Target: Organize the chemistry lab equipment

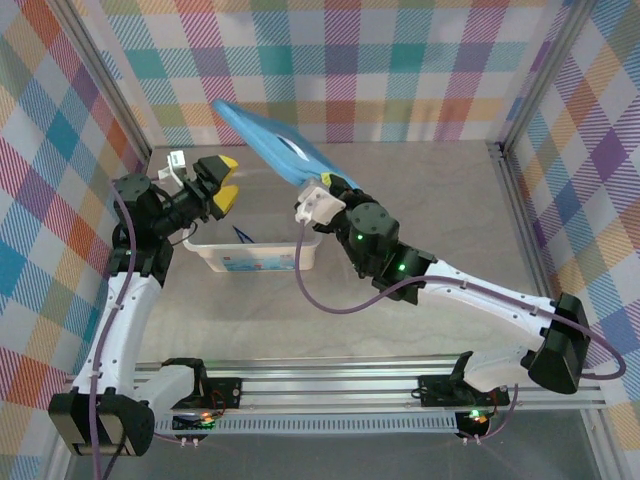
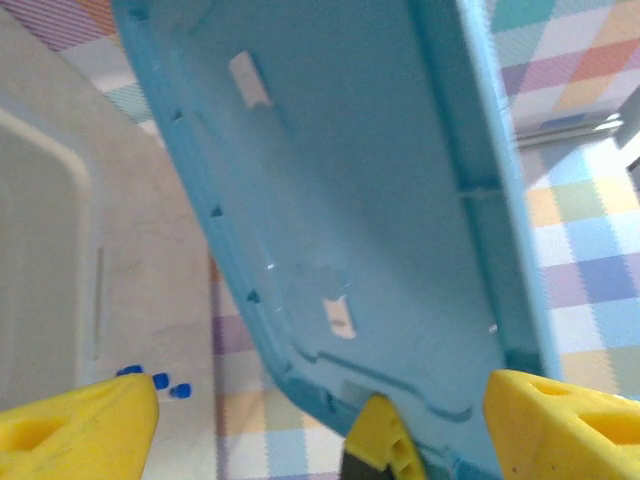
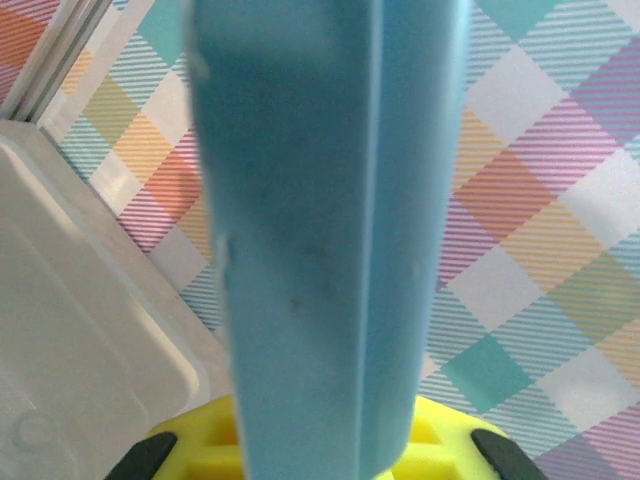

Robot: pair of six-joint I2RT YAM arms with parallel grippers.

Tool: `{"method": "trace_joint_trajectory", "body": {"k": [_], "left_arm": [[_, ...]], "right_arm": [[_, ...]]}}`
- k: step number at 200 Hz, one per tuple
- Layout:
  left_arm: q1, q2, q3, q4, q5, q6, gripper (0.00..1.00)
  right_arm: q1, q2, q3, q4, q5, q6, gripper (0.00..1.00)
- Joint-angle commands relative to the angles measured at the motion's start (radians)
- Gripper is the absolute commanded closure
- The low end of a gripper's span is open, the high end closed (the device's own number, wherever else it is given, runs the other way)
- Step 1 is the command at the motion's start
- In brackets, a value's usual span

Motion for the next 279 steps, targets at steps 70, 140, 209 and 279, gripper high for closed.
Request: {"method": "trace_joint_trajectory", "body": {"k": [70, 140, 209, 279], "left_arm": [[0.044, 0.051, -0.014, 0.3, 0.026, -0.269, 0.19], [0.047, 0.101, 0.011, 0.267, 0.031, -0.263, 0.28], [0.046, 0.114, 0.031, 0.184, 0.046, -0.22, 0.51], [0.047, 0.133, 0.019, 0.202, 0.055, -0.242, 0.62]], "right_arm": [[0.088, 0.048, 0.027, 0.172, 0.092, -0.223, 1.0], [0.121, 0.074, 0.029, 0.209, 0.103, -0.32, 1.0], [0.125, 0.096, 0.027, 0.254, 0.115, -0.402, 1.0], [0.139, 0.115, 0.015, 0.288, 0.115, -0.461, 1.0]]}}
